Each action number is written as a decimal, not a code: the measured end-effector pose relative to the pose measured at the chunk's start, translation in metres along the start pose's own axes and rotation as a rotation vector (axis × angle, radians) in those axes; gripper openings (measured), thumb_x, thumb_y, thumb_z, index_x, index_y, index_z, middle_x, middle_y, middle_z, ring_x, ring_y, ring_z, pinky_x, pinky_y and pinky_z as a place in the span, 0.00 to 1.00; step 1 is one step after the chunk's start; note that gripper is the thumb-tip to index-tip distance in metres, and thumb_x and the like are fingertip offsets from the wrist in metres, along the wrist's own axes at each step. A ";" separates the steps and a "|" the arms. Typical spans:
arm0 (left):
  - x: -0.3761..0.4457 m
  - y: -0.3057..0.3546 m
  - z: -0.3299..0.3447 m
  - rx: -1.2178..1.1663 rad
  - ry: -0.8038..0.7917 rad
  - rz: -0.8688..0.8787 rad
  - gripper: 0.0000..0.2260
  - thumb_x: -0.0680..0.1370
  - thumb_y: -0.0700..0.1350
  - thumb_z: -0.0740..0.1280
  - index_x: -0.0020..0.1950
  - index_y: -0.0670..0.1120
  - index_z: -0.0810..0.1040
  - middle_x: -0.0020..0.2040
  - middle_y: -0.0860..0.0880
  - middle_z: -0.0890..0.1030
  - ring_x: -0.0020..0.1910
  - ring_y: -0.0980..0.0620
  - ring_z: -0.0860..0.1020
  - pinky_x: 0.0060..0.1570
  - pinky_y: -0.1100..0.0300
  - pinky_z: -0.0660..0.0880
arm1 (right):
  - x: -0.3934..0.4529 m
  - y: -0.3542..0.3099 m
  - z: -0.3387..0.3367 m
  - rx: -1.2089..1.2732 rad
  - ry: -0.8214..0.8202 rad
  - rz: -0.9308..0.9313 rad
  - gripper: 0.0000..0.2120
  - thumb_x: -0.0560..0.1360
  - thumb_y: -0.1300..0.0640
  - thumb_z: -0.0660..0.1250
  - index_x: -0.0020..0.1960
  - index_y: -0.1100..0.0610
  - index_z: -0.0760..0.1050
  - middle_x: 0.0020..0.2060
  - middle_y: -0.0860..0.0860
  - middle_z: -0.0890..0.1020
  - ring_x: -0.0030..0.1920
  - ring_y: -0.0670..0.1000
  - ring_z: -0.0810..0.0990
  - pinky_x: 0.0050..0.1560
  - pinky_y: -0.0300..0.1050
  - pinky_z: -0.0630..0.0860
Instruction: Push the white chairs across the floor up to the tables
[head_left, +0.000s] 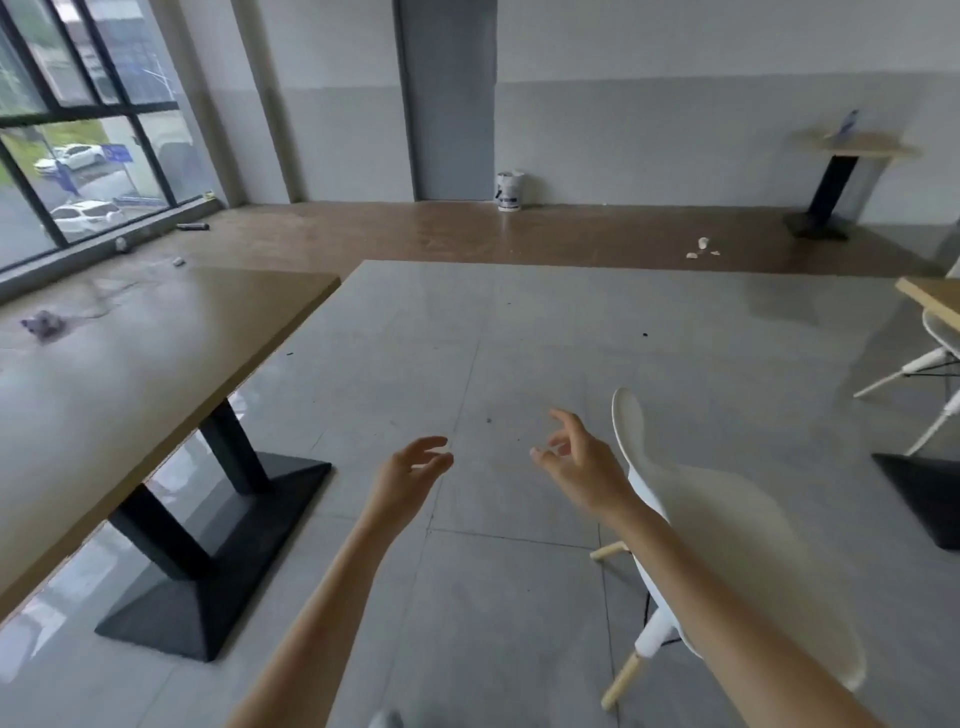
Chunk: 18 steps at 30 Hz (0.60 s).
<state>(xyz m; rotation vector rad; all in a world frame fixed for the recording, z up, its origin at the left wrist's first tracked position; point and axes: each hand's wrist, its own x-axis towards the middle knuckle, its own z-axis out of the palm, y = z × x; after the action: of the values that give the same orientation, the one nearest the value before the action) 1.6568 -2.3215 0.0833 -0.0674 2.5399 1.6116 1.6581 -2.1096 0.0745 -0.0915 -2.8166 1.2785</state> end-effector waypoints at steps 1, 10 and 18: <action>0.024 -0.003 0.000 0.011 -0.032 0.005 0.14 0.77 0.43 0.65 0.63 0.44 0.75 0.59 0.40 0.80 0.57 0.45 0.78 0.52 0.60 0.68 | 0.016 0.005 0.004 0.000 0.021 0.029 0.27 0.75 0.50 0.65 0.71 0.53 0.61 0.58 0.53 0.77 0.57 0.54 0.76 0.56 0.45 0.70; 0.244 0.027 -0.006 0.207 -0.355 0.141 0.21 0.70 0.48 0.72 0.63 0.48 0.75 0.60 0.42 0.80 0.50 0.50 0.77 0.52 0.60 0.68 | 0.142 0.028 0.022 0.128 0.361 0.342 0.27 0.74 0.53 0.66 0.71 0.54 0.61 0.60 0.55 0.77 0.61 0.55 0.75 0.61 0.48 0.70; 0.349 0.071 0.077 0.202 -0.666 0.348 0.15 0.74 0.43 0.68 0.61 0.48 0.76 0.56 0.45 0.80 0.41 0.52 0.77 0.31 0.67 0.70 | 0.170 0.052 0.004 0.208 0.695 0.611 0.28 0.75 0.55 0.66 0.71 0.56 0.59 0.59 0.58 0.77 0.60 0.57 0.75 0.59 0.46 0.68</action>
<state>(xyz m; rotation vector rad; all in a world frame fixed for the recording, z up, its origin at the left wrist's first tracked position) 1.3100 -2.2099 0.0675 0.8248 2.2213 1.1729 1.4904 -2.0658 0.0357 -1.1970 -2.0930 1.2690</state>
